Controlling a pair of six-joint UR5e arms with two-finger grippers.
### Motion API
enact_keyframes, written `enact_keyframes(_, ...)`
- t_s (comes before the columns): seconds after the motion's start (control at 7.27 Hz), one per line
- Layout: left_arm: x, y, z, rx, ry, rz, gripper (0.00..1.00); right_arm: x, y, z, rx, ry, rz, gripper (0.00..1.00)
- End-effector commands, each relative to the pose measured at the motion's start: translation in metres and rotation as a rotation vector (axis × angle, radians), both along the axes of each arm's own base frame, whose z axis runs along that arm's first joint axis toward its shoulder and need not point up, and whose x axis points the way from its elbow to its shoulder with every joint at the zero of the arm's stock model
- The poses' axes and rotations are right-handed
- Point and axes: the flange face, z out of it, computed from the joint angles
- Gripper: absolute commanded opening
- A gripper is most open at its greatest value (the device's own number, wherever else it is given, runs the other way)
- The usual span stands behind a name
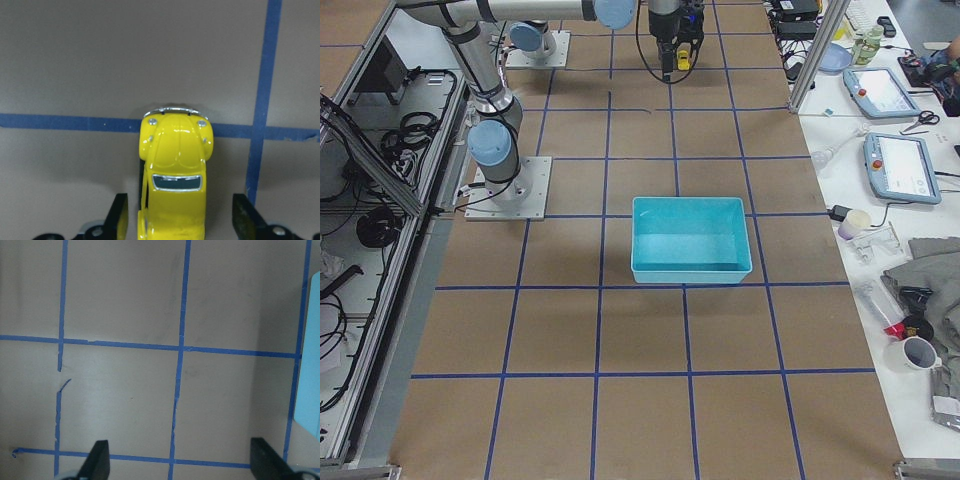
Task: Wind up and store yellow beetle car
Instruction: 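Drag the yellow car backward toward the robot with the left gripper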
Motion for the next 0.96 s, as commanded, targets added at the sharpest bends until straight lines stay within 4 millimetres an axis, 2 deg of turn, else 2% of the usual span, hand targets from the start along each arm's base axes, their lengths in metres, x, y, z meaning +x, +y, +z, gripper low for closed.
enact_keyframes(0.0, 0.001, -0.001, 0.001, -0.003, -0.004, -0.012, 0.42, 0.000, 0.000, 0.000, 0.000, 0.001, 0.000, 1.00)
enact_keyframes(0.14, 0.002, -0.001, 0.002, -0.010, -0.009, -0.016, 0.31, 0.000, 0.000, 0.000, 0.000, -0.001, 0.000, 1.00)
enact_keyframes(0.41, 0.032, -0.002, -0.002, -0.009, 0.000, -0.018, 0.27, 0.000, 0.000, 0.000, 0.000, -0.001, 0.000, 1.00)
enact_keyframes(0.69, 0.052, -0.003, -0.002, -0.008, 0.004, -0.014, 0.26, 0.000, 0.000, 0.000, 0.000, -0.001, 0.000, 1.00)
enact_keyframes(0.83, 0.072, -0.003, -0.003, -0.005, 0.008, 0.009, 0.26, 0.000, 0.000, 0.000, 0.000, -0.001, 0.000, 1.00)
